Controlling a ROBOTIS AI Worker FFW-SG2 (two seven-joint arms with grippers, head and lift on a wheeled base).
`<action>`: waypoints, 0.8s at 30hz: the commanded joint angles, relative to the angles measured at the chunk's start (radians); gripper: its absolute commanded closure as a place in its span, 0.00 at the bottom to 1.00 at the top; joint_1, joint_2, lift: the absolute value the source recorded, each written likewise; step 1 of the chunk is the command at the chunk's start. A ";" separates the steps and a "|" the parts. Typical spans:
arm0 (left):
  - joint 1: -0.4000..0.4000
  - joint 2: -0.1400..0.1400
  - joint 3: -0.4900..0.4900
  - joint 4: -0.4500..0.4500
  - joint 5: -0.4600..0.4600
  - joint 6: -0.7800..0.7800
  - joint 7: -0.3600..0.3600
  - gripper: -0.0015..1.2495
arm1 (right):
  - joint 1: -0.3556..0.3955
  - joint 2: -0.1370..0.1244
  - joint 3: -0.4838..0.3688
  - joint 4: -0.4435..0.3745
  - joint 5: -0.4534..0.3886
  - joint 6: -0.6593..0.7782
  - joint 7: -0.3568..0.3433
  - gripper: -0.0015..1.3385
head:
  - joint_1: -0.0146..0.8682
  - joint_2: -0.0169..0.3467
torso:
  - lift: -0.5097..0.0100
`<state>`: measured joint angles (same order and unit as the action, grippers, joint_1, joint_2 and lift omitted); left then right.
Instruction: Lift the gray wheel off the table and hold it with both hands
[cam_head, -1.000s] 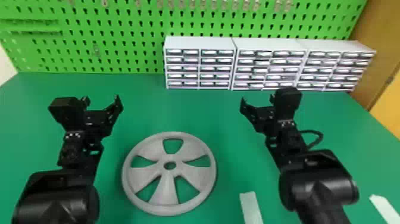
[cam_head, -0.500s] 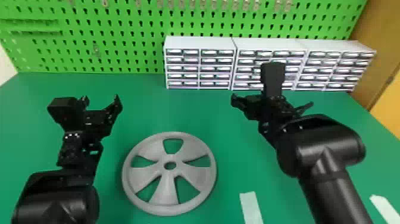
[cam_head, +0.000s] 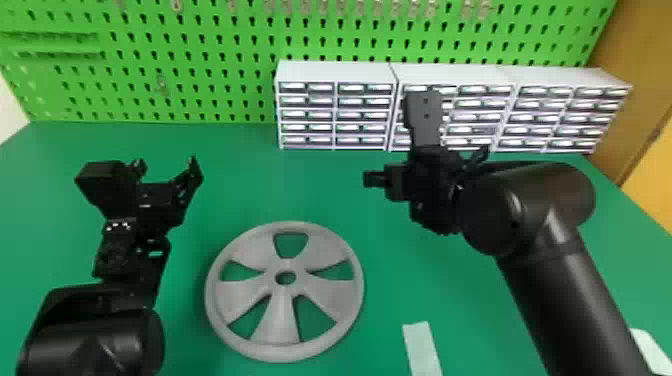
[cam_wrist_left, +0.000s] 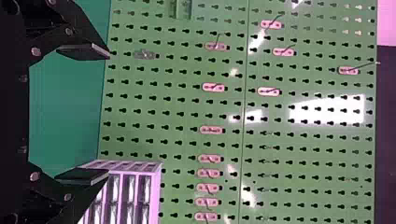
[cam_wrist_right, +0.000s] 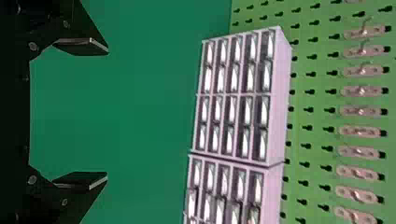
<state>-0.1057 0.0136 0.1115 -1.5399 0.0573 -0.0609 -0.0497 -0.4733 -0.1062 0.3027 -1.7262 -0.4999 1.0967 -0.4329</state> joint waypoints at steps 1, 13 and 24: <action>0.000 0.009 -0.007 -0.002 0.009 -0.003 0.010 0.30 | -0.047 0.002 0.018 0.040 -0.126 0.094 -0.030 0.24 | 0.82 0.09 | 0.79; 0.004 0.029 -0.021 -0.005 0.024 -0.016 0.034 0.30 | -0.134 0.023 0.056 0.188 -0.229 0.242 -0.035 0.24 | 0.82 0.09 | 0.79; 0.003 0.031 -0.026 -0.005 0.024 -0.019 0.040 0.30 | -0.166 0.033 0.091 0.301 -0.304 0.273 -0.035 0.24 | 0.82 0.09 | 0.79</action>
<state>-0.1013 0.0439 0.0875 -1.5447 0.0820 -0.0795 -0.0094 -0.6260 -0.0775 0.3765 -1.4707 -0.7807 1.3581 -0.4679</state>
